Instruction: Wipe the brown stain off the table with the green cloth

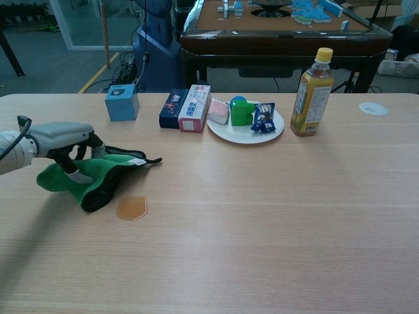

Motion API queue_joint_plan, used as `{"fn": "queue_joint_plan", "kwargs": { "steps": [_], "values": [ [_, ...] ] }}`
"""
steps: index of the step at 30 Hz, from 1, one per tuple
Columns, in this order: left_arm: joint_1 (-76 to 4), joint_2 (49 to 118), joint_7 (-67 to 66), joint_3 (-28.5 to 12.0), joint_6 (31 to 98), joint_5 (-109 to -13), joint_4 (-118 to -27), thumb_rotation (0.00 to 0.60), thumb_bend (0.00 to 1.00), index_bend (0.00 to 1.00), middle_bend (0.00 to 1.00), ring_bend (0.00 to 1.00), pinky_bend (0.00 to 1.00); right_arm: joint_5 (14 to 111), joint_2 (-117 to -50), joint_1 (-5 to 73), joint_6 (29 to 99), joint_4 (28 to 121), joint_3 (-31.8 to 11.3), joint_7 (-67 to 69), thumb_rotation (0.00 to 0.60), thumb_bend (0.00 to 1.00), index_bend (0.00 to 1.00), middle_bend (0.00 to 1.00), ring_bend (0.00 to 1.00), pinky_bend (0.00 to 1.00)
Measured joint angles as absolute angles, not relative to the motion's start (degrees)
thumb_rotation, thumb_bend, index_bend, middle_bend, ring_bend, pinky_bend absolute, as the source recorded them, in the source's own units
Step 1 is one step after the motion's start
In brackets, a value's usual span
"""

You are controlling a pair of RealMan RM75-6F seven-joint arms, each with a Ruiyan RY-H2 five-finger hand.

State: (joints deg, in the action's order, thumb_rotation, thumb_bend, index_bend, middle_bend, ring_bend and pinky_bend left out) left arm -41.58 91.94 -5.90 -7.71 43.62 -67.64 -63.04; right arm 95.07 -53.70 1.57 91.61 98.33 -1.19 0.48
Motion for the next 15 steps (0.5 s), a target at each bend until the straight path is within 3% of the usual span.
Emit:
{"fn": "queue_joint_plan", "kwargs": {
  "steps": [15],
  "values": [
    [-42.1, 92.5, -4.9, -6.4, 42.6, -69.2, -70.0, 0.6, 0.23, 0.54, 0.5, 0.57, 0.84, 95.3, -53.4, 1.2, 92.0, 98.8, -1.3, 0.2, 0.6, 0.37, 0.15, 0.24, 0.1, 0.11]
  ]
}}
